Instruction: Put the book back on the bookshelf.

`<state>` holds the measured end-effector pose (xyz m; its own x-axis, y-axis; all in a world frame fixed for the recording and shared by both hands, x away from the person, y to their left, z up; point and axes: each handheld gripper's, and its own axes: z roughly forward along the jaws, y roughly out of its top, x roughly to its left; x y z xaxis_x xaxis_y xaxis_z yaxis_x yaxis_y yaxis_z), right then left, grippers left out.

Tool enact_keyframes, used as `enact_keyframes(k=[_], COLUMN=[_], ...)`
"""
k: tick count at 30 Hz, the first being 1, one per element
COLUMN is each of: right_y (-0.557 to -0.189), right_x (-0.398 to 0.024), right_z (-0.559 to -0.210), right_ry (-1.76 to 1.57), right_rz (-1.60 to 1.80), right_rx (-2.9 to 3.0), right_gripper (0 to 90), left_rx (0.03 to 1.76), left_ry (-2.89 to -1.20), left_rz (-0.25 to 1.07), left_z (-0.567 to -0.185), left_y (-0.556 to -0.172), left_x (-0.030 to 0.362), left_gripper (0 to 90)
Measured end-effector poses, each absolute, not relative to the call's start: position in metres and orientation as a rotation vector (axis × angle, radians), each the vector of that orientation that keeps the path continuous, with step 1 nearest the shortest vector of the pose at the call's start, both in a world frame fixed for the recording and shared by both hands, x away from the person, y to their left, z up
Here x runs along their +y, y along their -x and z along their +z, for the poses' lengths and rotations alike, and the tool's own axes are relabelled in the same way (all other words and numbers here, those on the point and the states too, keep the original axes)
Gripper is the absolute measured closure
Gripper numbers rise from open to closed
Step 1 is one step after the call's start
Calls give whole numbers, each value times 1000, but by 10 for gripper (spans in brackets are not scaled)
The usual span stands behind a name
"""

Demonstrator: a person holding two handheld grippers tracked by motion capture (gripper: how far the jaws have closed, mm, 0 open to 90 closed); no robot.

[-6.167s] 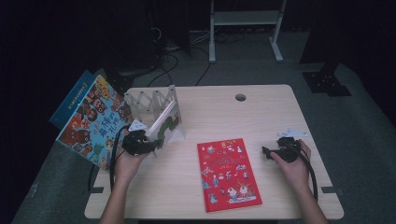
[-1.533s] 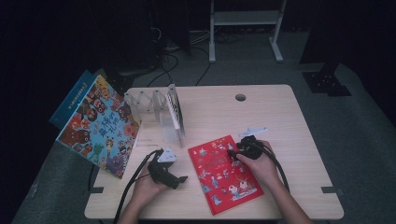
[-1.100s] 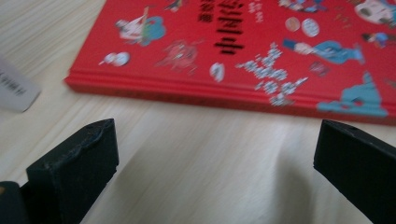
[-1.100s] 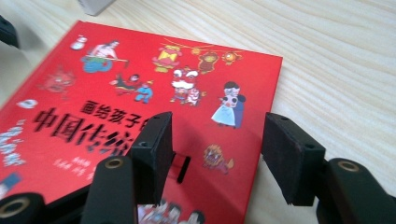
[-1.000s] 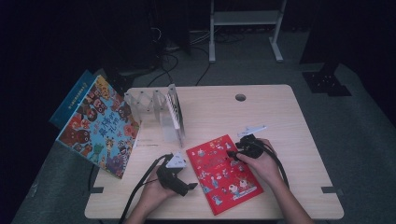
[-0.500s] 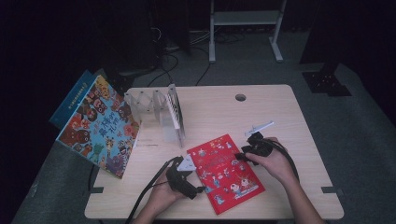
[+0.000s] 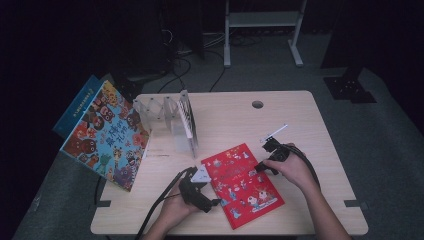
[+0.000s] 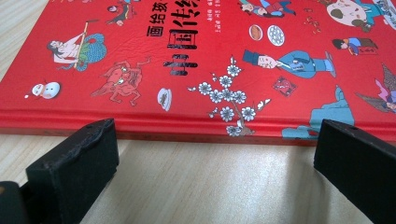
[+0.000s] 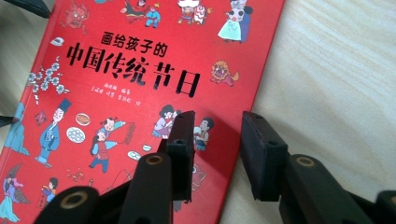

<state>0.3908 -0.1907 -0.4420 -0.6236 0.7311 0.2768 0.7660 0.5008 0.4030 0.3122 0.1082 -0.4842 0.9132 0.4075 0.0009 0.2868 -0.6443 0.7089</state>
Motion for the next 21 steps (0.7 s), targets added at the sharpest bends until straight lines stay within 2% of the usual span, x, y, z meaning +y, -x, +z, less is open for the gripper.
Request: enact_keyframes(k=[15, 18, 21], right_y=[-400, -403, -408], right_x=[-185, -188, -190], right_z=[-444, -446, -451], right_ry=[1395, 1403, 1409], right_rz=[-659, -664, -668], right_rx=[-2632, -2587, -2501], right_gripper=[678, 666, 609], left_rx=[491, 491, 490], left_ry=[-2312, -2311, -2311], left_rz=[206, 206, 206], left_z=[-484, -484, -484], left_y=[-312, -312, -312], left_x=[108, 108, 108], left_gripper=[0, 0, 0])
